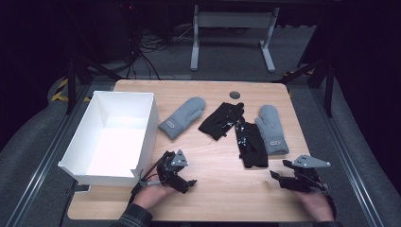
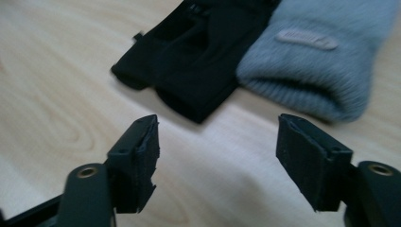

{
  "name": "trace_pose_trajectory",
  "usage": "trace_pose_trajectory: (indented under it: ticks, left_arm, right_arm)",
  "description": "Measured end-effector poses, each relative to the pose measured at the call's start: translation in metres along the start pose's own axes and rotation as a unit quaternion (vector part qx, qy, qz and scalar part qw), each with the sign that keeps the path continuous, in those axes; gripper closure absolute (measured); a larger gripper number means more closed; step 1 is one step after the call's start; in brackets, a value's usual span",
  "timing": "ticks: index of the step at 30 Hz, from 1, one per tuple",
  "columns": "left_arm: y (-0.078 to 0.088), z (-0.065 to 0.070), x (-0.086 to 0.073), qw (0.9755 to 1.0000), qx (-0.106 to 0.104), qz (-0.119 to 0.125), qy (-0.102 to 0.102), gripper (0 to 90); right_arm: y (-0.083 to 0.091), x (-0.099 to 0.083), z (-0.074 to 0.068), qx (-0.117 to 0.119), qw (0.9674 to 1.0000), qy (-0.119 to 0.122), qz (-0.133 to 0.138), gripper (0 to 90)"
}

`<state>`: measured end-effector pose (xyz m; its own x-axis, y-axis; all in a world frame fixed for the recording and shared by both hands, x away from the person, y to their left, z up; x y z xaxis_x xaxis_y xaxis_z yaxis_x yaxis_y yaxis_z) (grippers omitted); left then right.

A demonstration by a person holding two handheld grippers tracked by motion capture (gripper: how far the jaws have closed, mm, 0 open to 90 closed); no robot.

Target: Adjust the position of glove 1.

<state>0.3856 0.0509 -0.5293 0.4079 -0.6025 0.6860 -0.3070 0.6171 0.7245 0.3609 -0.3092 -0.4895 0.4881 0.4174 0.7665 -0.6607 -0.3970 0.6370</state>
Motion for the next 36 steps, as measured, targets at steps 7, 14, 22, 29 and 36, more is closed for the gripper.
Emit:
trace_pose_trajectory:
  ticks: [7, 14, 22, 29, 36]
  left_arm:
    - [0.0, 0.0, 0.0, 1.0, -0.001, 0.0, 0.001, 0.1]
    - [0.0, 0.0, 0.0, 1.0, -0.001, 0.0, 0.001, 0.1]
    - [0.0, 0.0, 0.0, 1.0, -0.001, 0.0, 0.001, 0.1]
    - [0.0, 0.0, 0.0, 1.0, -0.002, 0.0, 0.001, 0.1]
    - [0.0, 0.0, 0.0, 1.0, -0.001, 0.0, 0.001, 0.1]
  right_arm:
    - [-0.001, 0.017, 0.021, -0.018, 0.9997, -0.01, 0.015, 47.4]
    - [-0.009, 0.036, 0.039, -0.019, 0.9995, -0.015, 0.021, 57.2]
    - [-0.024, 0.05, 0.058, -0.017, 0.9992, -0.028, 0.024, 58.9]
    - [-0.042, 0.059, 0.073, -0.026, 0.999, -0.033, 0.016, 58.6]
    - [-0.059, 0.065, 0.084, -0.034, 0.9986, -0.039, 0.01, 58.0]
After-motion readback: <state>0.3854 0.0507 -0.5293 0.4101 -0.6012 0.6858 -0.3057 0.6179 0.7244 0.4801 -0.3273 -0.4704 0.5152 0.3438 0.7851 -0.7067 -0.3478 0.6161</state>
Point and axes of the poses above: each handheld gripper's, and its own axes: y roughly backward along the jaws, x roughly out of its top, z roughly to its right, the point moved 7 cm from there along -y, roughly forward along the jaws, and after that the axes turned 4 degrees about y, right-handed, at the moved point
